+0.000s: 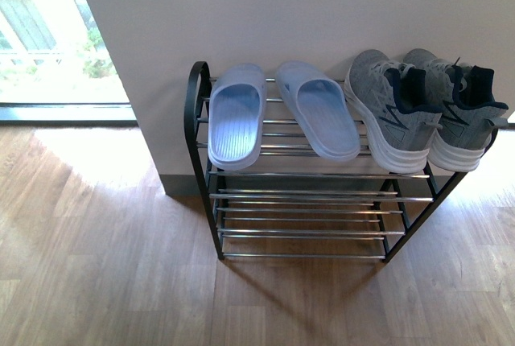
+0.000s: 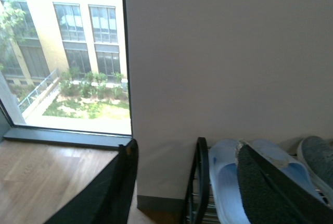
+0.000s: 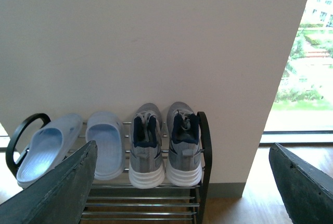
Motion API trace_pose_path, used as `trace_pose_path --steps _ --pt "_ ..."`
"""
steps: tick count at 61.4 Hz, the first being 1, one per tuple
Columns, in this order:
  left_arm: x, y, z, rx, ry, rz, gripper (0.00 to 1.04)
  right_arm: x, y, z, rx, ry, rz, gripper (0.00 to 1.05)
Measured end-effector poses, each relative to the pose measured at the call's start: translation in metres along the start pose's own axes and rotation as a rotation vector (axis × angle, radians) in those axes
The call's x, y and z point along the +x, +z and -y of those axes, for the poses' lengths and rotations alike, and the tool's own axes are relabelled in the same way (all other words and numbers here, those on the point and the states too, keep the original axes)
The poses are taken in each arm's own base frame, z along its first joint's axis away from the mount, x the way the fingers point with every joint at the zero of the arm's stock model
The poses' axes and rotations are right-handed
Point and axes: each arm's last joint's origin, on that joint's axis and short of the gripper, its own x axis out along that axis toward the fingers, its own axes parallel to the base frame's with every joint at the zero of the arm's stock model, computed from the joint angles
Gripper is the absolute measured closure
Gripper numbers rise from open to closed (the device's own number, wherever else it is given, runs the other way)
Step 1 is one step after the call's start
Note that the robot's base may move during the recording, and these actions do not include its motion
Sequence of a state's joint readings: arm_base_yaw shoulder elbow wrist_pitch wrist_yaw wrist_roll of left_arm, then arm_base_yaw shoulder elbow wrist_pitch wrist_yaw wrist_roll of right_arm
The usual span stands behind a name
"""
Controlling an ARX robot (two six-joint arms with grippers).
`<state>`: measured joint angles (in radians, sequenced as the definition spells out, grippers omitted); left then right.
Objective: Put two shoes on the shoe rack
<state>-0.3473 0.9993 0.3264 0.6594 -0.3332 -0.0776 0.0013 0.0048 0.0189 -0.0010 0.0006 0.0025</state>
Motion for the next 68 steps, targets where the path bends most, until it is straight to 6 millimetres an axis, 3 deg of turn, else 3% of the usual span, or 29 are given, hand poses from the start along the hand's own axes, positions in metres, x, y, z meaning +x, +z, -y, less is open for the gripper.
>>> trace_pose_path --steps 8,16,41,68 --pt "-0.012 -0.008 -0.015 0.039 0.006 0.01 0.72 0.0 0.0 0.0 0.0 0.0 0.0 0.09" --pt "-0.028 -0.02 -0.03 0.057 0.001 0.008 1.04 0.0 0.0 0.0 0.0 0.0 0.0 0.09" --pt "-0.059 -0.038 -0.06 0.062 0.01 0.006 1.04 0.0 0.0 0.0 0.0 0.0 0.0 0.09" --pt "-0.072 -0.044 -0.062 0.063 0.01 0.028 1.04 0.0 0.0 0.0 0.0 0.0 0.0 0.09"
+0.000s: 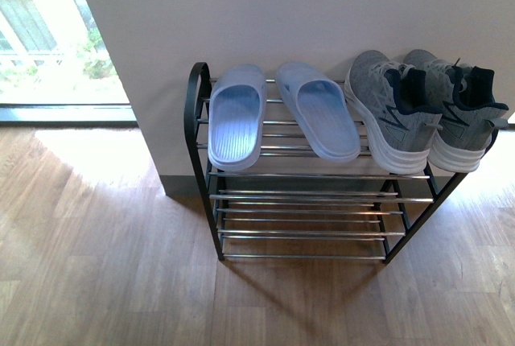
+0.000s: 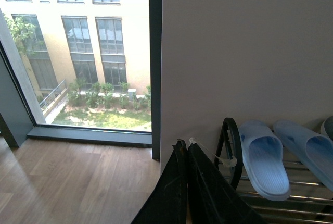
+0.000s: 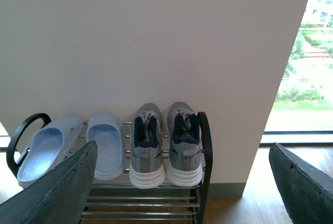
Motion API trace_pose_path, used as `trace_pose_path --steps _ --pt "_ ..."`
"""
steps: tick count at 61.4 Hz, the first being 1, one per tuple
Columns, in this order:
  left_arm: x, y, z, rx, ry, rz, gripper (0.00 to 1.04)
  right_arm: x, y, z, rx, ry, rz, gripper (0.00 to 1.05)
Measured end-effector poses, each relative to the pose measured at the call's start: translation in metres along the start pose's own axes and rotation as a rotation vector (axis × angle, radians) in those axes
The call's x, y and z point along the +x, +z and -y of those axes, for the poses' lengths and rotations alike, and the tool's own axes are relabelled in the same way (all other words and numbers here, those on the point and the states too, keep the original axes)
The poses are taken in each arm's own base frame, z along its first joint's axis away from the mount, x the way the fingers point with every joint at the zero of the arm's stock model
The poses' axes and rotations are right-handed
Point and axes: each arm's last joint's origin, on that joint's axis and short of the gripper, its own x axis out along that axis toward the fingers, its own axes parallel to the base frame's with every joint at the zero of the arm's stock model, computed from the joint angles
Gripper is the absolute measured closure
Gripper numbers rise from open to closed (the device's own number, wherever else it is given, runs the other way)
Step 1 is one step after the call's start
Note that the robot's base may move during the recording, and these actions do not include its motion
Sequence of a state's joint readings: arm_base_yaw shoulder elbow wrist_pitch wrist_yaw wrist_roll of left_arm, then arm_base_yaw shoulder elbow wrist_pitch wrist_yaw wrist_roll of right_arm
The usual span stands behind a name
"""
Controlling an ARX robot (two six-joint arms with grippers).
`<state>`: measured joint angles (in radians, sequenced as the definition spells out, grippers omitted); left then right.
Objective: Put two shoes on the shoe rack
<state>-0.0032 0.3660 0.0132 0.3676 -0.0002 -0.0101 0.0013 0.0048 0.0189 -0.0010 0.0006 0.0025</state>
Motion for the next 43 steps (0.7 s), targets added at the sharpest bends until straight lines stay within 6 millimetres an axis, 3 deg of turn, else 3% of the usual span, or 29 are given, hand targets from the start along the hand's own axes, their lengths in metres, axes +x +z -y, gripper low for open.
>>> trace_pose_path --steps 43 --pt "-0.021 -0.005 0.0 0.0 0.0 -0.034 1.04 0.0 0.0 0.0 0.0 0.0 0.0 0.09"
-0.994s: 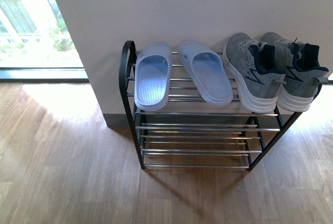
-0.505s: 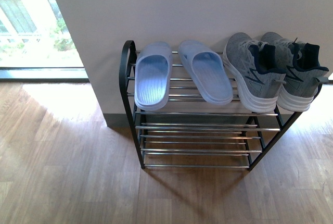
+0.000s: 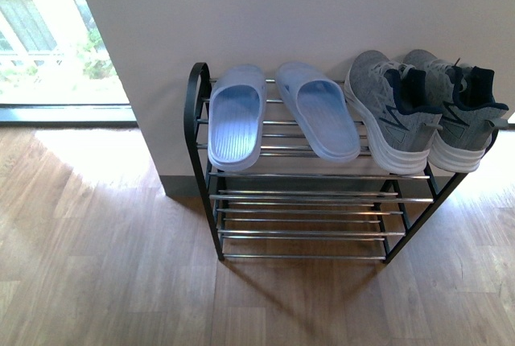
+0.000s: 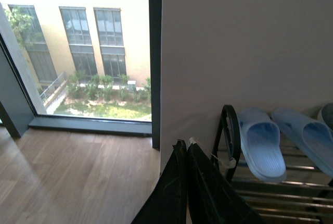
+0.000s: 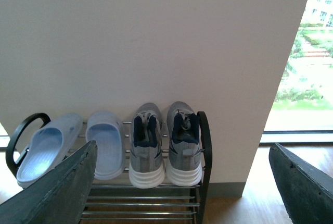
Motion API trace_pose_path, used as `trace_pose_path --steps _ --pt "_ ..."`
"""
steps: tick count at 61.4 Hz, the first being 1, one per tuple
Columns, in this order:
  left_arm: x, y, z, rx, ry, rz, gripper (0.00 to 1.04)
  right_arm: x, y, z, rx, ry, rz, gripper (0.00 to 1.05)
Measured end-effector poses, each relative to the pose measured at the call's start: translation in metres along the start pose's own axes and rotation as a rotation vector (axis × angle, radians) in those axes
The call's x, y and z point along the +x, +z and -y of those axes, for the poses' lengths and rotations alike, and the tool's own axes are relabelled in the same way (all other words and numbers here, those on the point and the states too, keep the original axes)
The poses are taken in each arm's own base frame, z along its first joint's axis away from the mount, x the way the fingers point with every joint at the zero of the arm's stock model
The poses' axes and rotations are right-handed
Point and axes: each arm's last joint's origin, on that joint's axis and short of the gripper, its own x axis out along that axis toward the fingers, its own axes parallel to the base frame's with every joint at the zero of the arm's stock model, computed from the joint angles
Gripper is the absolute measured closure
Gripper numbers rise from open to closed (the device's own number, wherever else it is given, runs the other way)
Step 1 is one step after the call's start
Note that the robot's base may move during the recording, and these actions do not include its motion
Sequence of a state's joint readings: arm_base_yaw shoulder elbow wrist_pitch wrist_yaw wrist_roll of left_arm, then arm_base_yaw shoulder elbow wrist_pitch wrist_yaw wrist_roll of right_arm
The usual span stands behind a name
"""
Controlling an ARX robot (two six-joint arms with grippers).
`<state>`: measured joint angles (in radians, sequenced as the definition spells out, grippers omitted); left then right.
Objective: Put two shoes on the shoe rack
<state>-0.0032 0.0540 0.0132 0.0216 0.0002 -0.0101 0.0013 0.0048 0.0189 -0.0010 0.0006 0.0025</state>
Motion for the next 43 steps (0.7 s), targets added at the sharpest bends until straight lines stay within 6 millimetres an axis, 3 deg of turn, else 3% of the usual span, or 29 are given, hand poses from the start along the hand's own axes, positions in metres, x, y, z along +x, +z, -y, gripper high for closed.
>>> trace_pose_path --steps 20,24,36,43 --pt "-0.0025 0.001 -0.0001 -0.001 0.001 0.017 1.03 0.0 0.0 0.0 0.0 0.0 0.0 0.09" --pt "-0.0025 0.001 -0.0001 0.0 0.001 0.017 0.92 0.0 0.0 0.0 0.0 0.0 0.0 0.09" --pt "-0.0025 0.001 -0.0001 0.0 0.002 0.017 0.44 0.0 0.0 -0.0001 0.0 0.002 0.0 0.09" --pt "-0.0025 0.001 -0.0001 0.0 0.003 0.017 0.23 0.0 0.0 0.0 0.0 0.002 0.0 0.09"
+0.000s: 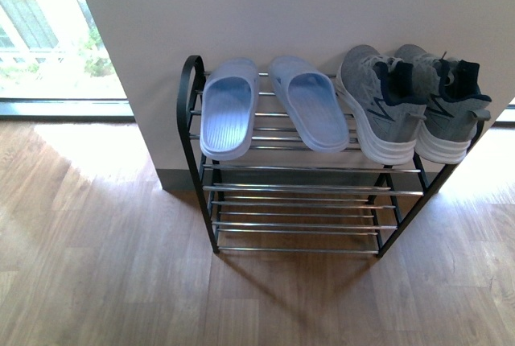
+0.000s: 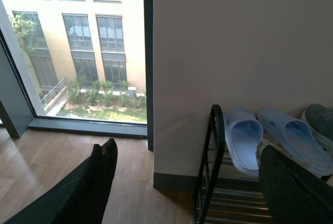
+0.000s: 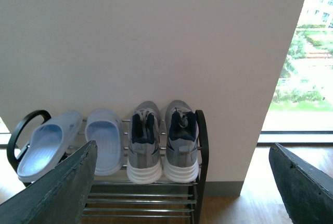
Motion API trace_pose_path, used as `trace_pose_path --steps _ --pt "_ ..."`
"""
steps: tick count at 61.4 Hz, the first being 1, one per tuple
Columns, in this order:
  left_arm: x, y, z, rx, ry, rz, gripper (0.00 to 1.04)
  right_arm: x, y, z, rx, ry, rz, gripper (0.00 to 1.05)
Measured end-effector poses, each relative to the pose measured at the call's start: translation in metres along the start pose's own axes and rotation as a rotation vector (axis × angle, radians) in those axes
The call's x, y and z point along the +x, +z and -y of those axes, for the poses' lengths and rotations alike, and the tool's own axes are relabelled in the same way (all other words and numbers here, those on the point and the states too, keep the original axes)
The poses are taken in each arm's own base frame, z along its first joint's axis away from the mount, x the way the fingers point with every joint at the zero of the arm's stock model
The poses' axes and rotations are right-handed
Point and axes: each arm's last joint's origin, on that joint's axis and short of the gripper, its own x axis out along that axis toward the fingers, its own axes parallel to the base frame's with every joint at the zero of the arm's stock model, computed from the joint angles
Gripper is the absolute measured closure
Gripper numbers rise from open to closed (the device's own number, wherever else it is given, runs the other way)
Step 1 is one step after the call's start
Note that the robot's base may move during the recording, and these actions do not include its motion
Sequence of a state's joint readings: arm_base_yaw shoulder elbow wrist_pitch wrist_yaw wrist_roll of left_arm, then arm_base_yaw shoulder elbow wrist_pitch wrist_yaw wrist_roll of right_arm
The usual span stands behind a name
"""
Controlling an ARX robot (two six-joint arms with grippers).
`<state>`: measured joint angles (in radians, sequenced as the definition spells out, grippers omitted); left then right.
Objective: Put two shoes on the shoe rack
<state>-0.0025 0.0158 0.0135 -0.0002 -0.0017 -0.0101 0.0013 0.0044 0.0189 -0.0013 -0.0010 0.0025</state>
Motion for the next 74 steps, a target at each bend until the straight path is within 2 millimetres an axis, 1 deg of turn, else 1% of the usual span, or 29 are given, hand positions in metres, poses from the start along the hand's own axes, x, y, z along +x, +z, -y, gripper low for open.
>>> trace_pose_path --steps 4,6,7,11,74 --pt "0.0 0.0 0.0 0.0 -0.001 0.0 0.12 0.0 0.0 0.0 0.0 0.0 0.0 0.09" --pt "0.0 0.0 0.0 0.0 -0.001 0.0 0.08 0.0 0.0 0.0 0.0 0.0 0.0 0.09" --pt "0.0 0.0 0.0 0.001 -0.001 0.0 0.08 0.0 0.0 0.0 0.0 0.0 0.0 0.09" --pt "0.0 0.0 0.0 0.002 -0.001 0.0 0.1 0.0 0.0 0.0 0.0 0.0 0.0 0.09" --pt "0.0 0.0 0.0001 0.002 -0.002 0.0 0.09 0.0 0.0 0.0001 0.0 -0.003 0.0 0.09"
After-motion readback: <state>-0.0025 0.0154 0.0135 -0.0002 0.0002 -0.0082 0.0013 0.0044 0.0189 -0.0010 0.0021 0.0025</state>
